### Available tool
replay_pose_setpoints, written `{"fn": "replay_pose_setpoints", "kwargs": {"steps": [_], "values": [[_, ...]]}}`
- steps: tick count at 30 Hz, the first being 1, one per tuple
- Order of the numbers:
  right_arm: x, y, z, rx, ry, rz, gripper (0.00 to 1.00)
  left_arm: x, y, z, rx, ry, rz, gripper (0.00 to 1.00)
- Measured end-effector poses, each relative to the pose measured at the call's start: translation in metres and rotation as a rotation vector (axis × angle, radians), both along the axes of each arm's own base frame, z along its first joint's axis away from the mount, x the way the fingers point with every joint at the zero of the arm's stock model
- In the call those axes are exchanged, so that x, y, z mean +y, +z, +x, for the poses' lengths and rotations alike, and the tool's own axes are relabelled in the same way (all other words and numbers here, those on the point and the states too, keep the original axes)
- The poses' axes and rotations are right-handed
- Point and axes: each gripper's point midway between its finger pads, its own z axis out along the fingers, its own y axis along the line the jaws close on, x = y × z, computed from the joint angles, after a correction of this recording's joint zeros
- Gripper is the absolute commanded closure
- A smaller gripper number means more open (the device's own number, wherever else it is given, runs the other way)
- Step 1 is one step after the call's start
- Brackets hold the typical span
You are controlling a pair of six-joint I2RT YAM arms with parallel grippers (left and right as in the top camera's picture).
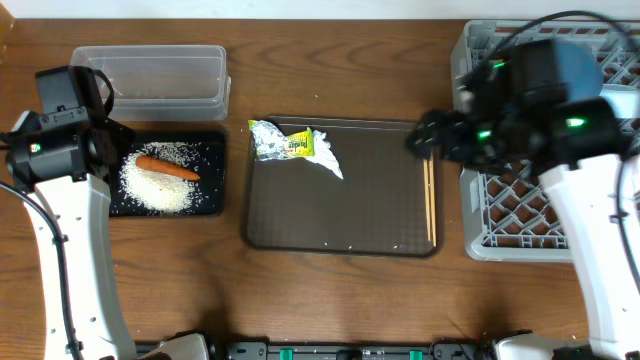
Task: Sort waste into correct bins and load items into the dishwasher rack
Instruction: 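Move the right gripper back over the chopsticks on the brown tray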
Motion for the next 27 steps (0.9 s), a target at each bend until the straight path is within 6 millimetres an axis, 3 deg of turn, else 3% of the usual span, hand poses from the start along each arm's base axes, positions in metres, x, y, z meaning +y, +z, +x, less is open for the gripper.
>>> {"fn": "replay_pose_setpoints", "kwargs": {"steps": [7,16,21,27], "values": [[0.055,-0.034,-0.006,-0.057,0.122,-0.031,0.01,0.000,0.000,0.000,0.000,0.000,0.000,0.00],[0.103,-0.070,-0.014,-0.070,0.180,-0.134,0.01,0.000,0.000,0.000,0.000,0.000,-0.001,0.01],[0.117,-0.071,-0.003,-0.121,0.178,-0.124,0.01,0.000,0.000,0.000,0.000,0.000,0.000,0.00],[0.116,-0.066,0.015,-0.199,0.135,-0.145,0.01,0.000,0.000,0.000,0.000,0.000,-0.001,0.01]]}}
